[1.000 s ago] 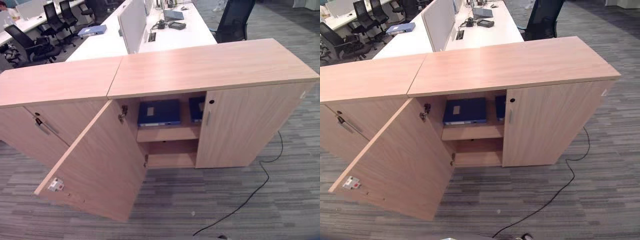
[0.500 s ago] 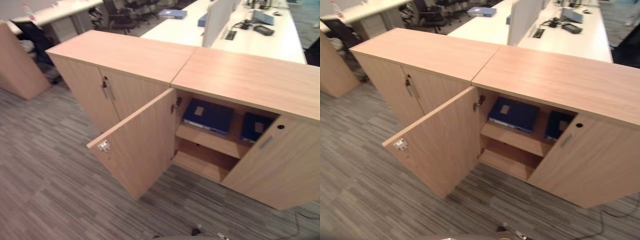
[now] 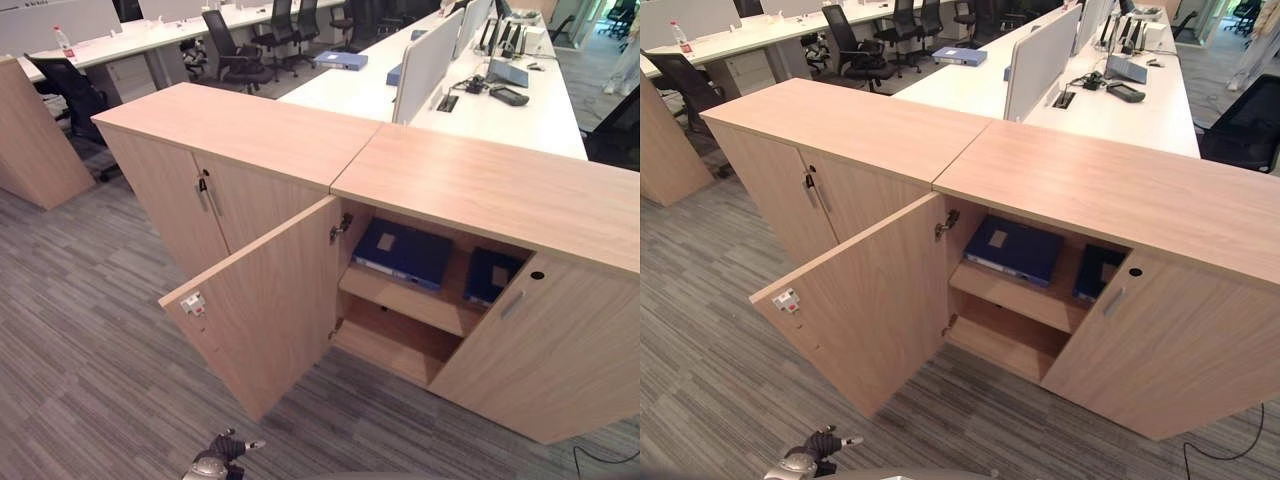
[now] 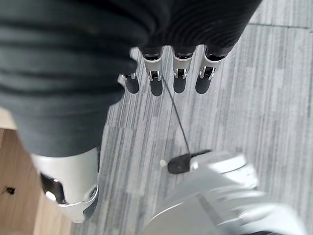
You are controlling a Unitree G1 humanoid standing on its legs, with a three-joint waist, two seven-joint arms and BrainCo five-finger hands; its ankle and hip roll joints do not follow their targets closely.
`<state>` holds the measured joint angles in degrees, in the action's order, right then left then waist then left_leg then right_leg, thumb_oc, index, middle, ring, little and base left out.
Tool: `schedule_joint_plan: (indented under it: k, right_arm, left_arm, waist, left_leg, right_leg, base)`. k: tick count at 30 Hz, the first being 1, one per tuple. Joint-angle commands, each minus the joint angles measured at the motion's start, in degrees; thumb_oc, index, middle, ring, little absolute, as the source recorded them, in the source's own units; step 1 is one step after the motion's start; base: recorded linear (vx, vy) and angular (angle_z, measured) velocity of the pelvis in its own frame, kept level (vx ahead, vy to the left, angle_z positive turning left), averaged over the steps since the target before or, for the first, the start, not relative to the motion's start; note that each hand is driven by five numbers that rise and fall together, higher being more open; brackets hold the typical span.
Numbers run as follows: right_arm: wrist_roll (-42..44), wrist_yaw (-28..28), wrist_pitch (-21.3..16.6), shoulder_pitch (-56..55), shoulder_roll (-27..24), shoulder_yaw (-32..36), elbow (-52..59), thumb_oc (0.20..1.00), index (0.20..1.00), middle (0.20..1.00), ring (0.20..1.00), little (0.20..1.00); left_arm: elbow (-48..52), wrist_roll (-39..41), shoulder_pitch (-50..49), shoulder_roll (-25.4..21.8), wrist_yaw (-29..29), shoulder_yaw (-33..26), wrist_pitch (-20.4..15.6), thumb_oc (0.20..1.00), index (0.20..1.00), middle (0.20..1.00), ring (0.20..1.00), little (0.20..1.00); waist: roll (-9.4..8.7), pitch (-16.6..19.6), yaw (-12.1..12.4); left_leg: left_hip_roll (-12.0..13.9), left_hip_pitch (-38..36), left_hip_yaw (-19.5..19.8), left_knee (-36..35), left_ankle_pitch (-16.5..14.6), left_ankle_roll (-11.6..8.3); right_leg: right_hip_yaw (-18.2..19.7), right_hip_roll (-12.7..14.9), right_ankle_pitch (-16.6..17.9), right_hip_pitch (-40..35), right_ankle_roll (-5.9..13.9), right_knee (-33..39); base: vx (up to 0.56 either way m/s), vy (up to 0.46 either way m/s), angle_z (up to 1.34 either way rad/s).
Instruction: Put the empty folder in the office cabinet
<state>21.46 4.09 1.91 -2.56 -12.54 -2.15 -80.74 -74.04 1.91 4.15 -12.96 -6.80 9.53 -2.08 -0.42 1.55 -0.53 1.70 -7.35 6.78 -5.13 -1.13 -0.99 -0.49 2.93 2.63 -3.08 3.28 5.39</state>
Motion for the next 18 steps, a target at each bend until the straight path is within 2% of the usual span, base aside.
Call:
schedule_joint_plan:
  k: [1, 4, 5, 7, 14, 18]
  right_arm:
    - [2.08, 0.80, -1.02, 0.69, 0.46, 0.14, -2.32, 1.000, 1.000, 1.000, 1.000, 1.000]
    - [2.49, 1.14, -1.45, 0.86, 0.25, 0.27, -2.04, 1.000, 1.000, 1.000, 1.000, 1.000]
    - [2.50, 0.18, -1.41, -0.20, -1.00, 1.16, -1.46, 1.000, 1.000, 1.000, 1.000, 1.000]
    - [1.95, 0.34, -1.21, 0.17, -1.63, 1.80, -1.36, 1.000, 1.000, 1.000, 1.000, 1.000]
    - [1.35, 0.42, -0.85, 1.78, -2.29, 1.93, -2.27, 1.000, 1.000, 1.000, 1.000, 1.000]
    - [1.63, 0.38, -1.02, 1.73, -2.52, 2.08, -2.32, 1.000, 1.000, 1.000, 1.000, 1.000]
  left_arm:
    - [-3.79, 1.18, 1.05, -2.13, -1.43, 0.17, -1.11, 1.000, 1.000, 1.000, 1.000, 1.000]
    - [-2.96, 1.05, 1.67, -2.59, -2.03, 0.47, -1.47, 1.000, 1.000, 1.000, 1.000, 1.000]
    - [3.52, 2.94, 1.02, -7.70, 1.26, -0.57, -0.73, 1.000, 1.000, 1.000, 1.000, 1.000]
    - [12.79, 2.45, 0.58, -9.35, 0.33, -0.17, -1.01, 1.000, 1.000, 1.000, 1.000, 1.000]
    - [7.30, 3.39, 0.80, -6.05, -0.12, -0.87, -1.11, 1.000, 1.000, 1.000, 1.000, 1.000]
    - [5.84, 5.00, 1.50, -6.10, 0.07, -1.91, -1.15, 1.000, 1.000, 1.000, 1.000, 1.000]
  waist:
    - [-0.38, 0.17, 0.13]
    - [-0.41, 0.14, 0.01]
    - [0.06, 0.08, 0.27]
    - [0.46, -0.12, 0.46]
    - [0.31, -0.08, 0.32]
    - [0.25, 0.17, 0.20]
  left_leg:
    - [-3.34, 3.29, -0.50, 0.13, -1.39, 0.56]
    - [-2.98, 2.97, -0.80, 0.13, -1.56, 0.34]
    - [-2.93, 2.99, -0.71, 0.13, -1.51, 0.40]
    - [-2.79, 3.03, -0.63, 0.13, -1.43, 0.40]
    - [-2.40, 2.66, -0.90, 0.13, -1.63, 0.24]
    - [-2.05, 2.13, -1.30, 0.13, -1.91, 0.07]
  right_leg:
    - [-3.59, 2.19, -4.24, -0.40, 3.96, -0.39]
    - [-3.74, 1.90, -4.34, -0.50, 3.82, -0.39]
    - [-3.78, 1.88, -4.31, -0.46, 3.95, -0.39]
    - [-4.00, 1.85, -4.16, -0.46, 3.92, -0.39]
    - [-3.78, 1.35, -4.61, -0.52, 3.68, -0.39]
    - [-3.62, 1.14, -4.85, -0.81, 3.56, -0.39]
  base:
    - [0.00, 0.000, 0.00]
    - [0.01, -0.030, 0.00]
    - [0.00, 0.000, 0.00]
    - [0.00, 0.000, 0.00]
    - [0.01, -0.015, -0.01]
    - [0.02, -0.005, -0.01]
